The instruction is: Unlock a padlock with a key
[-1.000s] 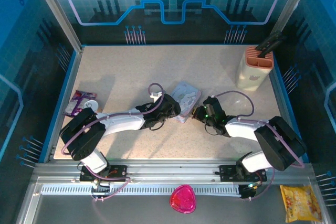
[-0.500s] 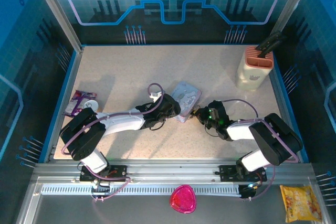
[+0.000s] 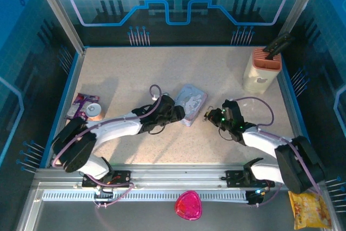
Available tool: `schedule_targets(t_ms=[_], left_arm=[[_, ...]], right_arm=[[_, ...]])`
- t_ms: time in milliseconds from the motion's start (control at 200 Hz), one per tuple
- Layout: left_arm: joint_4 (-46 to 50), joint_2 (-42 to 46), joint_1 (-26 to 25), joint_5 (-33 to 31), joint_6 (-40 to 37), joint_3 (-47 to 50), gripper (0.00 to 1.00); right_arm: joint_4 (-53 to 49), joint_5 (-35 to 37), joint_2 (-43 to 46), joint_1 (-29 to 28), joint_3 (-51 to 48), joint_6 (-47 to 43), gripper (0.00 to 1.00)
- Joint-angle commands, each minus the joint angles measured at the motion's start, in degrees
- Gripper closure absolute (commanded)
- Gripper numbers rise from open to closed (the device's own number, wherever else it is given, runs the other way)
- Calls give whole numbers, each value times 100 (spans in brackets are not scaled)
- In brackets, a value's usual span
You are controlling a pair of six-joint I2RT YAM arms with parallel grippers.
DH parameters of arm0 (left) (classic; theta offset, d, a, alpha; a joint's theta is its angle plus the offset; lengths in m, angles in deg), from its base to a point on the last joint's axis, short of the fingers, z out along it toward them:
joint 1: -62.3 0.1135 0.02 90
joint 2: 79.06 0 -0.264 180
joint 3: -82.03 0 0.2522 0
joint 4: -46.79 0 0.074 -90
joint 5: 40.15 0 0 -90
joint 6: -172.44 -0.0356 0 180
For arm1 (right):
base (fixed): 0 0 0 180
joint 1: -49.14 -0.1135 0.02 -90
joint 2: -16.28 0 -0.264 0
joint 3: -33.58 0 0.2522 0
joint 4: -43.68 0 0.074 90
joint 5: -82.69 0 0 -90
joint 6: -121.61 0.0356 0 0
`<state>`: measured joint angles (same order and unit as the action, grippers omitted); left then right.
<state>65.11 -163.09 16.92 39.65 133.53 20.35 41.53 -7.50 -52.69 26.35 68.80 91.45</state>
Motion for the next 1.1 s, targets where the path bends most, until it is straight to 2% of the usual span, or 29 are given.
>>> schedule_targets(t_ms=[0, 145, 345, 465, 590, 810, 971, 1091], left_arm=[[401, 609, 163, -178, -660, 216, 27], [366, 1508, 613, -333, -1135, 1163, 26], [690, 3486, 1089, -629, -1758, 2170, 23], [904, 4565, 1136, -877, -2046, 2599, 20], [1038, 5304, 1152, -1093, -2247, 2928, 17], [981, 5656, 1158, -1224, -2365, 3067, 15], [837, 5579, 1163, -1161, -2425, 3089, 14], [870, 5520, 1155, -1210, -2427, 3059, 13]], right_arm=[[-1201, -264, 544, 254, 176, -1026, 100], [-2265, -763, 1009, 506, 400, -1796, 100], [-3371, -1070, 1391, 523, 597, -2722, 100], [-3661, -1027, 1483, 504, 571, -2912, 100], [-3577, -1143, 1313, 494, 451, -2950, 100], [-3326, -1238, 739, 398, 451, -2989, 98], [-3368, -1111, 339, 384, 512, -3066, 90], [-3393, -934, 361, 388, 517, -3019, 79]])
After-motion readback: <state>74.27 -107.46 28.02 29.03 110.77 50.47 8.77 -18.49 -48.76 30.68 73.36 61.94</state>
